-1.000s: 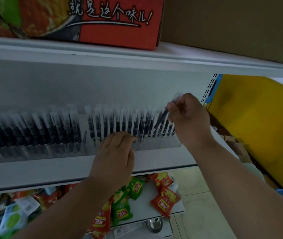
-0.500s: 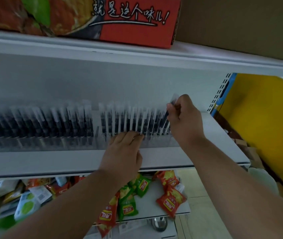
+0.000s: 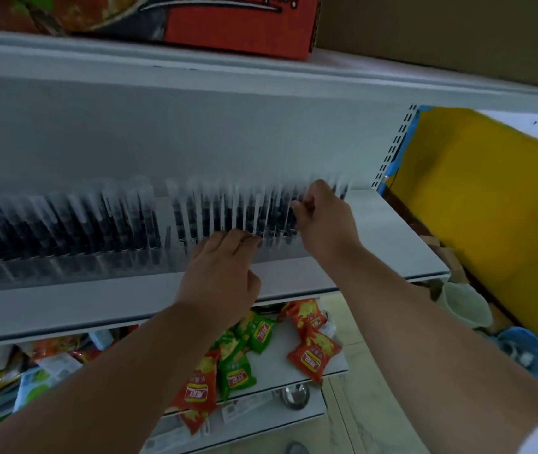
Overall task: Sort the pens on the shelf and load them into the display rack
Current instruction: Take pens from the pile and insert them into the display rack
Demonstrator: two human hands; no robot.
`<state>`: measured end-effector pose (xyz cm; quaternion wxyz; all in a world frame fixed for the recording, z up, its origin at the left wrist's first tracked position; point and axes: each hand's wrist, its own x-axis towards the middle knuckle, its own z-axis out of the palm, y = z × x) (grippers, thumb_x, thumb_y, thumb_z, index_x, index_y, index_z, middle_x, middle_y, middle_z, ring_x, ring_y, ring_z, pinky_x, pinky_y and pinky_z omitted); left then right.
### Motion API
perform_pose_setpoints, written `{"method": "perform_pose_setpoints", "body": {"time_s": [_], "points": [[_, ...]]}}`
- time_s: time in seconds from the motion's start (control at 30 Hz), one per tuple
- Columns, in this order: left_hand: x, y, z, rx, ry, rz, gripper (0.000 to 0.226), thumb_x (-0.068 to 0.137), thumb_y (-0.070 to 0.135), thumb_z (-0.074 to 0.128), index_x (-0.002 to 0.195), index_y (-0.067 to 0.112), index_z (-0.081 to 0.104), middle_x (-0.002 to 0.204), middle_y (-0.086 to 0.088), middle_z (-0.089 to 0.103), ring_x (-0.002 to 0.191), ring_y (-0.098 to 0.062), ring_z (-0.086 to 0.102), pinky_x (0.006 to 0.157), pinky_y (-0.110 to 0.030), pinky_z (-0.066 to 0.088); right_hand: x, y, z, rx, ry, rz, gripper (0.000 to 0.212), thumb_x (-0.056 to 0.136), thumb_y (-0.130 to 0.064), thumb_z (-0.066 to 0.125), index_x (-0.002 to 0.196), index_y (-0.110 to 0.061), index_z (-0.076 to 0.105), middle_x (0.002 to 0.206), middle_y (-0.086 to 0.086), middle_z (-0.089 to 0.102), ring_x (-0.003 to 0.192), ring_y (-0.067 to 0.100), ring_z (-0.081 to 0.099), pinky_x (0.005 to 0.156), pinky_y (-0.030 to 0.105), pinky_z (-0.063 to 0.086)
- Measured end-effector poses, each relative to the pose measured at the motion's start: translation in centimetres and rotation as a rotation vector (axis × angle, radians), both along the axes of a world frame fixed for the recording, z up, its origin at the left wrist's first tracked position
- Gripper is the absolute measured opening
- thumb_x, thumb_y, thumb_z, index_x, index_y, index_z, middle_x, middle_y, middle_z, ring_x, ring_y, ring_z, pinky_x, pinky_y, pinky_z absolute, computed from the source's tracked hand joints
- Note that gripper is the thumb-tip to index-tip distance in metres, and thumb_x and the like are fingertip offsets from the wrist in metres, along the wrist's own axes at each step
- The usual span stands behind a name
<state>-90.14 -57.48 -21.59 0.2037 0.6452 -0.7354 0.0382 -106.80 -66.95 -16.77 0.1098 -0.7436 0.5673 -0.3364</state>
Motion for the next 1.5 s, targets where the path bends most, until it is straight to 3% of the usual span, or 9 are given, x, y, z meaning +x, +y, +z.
{"method": "perform_pose_setpoints", "body": {"time_s": [0.2,0.3,0.47,0.6,0.8,1.03,1.23,1.5], "points": [[-0.2,0.4,-0.6,0.036,-0.036,-0.017,0.062,0.084,0.031,0.050,0.142,0.011,0.049,0.141,-0.007,0.050,0.130,-0.026,0.039,0.112,-0.046,0.034,-1.2,2.5,-1.0,0.011,-0.096,0.016,0.024,0.092,-0.029,0.063,0.100,-0.025,0.040,0.082,-0.005,0.056,0.072,0.013,0.054,0.064,0.026,0.035],[-0.5,1.9,-0.7,0.022,0.060,0.019,0.060,0.088,0.028,0.056,0.145,0.011,0.044,0.149,-0.006,0.042,0.139,-0.028,0.034,0.116,-0.047,0.030,-1.8,4.0,-1.2,-0.081,-0.062,0.103,0.026,0.092,-0.031,0.064,0.107,-0.018,0.048,0.091,-0.005,0.052,0.078,0.013,0.051,0.065,0.025,0.034],[0.6,6.5,0.4,-0.054,0.023,0.230,0.047,0.085,0.039,0.043,0.120,0.015,0.061,0.118,-0.004,0.059,0.111,-0.027,0.052,0.093,-0.043,0.047,0.7,6.0,0.8,-0.250,0.062,0.314,0.023,0.091,-0.026,0.066,0.102,-0.010,0.055,0.090,-0.001,0.049,0.080,0.018,0.049,0.069,0.028,0.036],[3.4,10.9,0.6,-0.043,0.027,0.430,0.045,0.085,0.042,0.043,0.118,0.019,0.062,0.113,0.000,0.059,0.108,-0.024,0.053,0.090,-0.042,0.048,5.0,8.4,2.2,-0.267,0.127,0.467,0.027,0.090,-0.027,0.067,0.108,-0.009,0.058,0.102,0.010,0.058,0.094,0.028,0.056,0.080,0.036,0.044],[8.0,18.9,0.1,-0.029,0.016,0.641,0.042,0.084,0.044,0.045,0.115,0.022,0.063,0.112,0.001,0.060,0.107,-0.026,0.054,0.088,-0.042,0.048,11.9,13.8,2.8,-0.173,0.252,0.666,0.037,0.093,-0.039,0.059,0.122,-0.016,0.053,0.120,0.006,0.052,0.113,0.027,0.049,0.095,0.042,0.043],[16.5,28.0,0.3,-0.038,0.027,0.760,0.042,0.083,0.049,0.043,0.110,0.024,0.062,0.110,0.002,0.059,0.103,-0.025,0.054,0.085,-0.042,0.049,21.7,22.0,4.6,-0.176,0.312,0.768,0.041,0.093,-0.046,0.056,0.125,-0.022,0.050,0.122,0.003,0.048,0.114,0.024,0.046,0.096,0.043,0.042],[27.4,36.4,0.9,-0.045,-0.015,0.801,0.042,0.083,0.048,0.046,0.112,0.024,0.064,0.107,0.001,0.060,0.101,-0.027,0.057,0.083,-0.041,0.048,32.9,30.3,6.0,-0.198,0.235,0.775,0.046,0.093,-0.049,0.054,0.130,-0.022,0.049,0.125,0.003,0.049,0.117,0.024,0.045,0.099,0.042,0.041],[36.2,41.5,1.5,-0.040,0.050,0.850,0.044,0.084,0.052,0.041,0.113,0.028,0.062,0.106,0.007,0.057,0.103,-0.021,0.055,0.087,-0.038,0.045,42.4,35.3,6.9,-0.195,0.225,0.811,0.041,0.093,-0.050,0.051,0.127,-0.026,0.049,0.123,-0.002,0.049,0.115,0.019,0.043,0.097,0.039,0.040]]}}
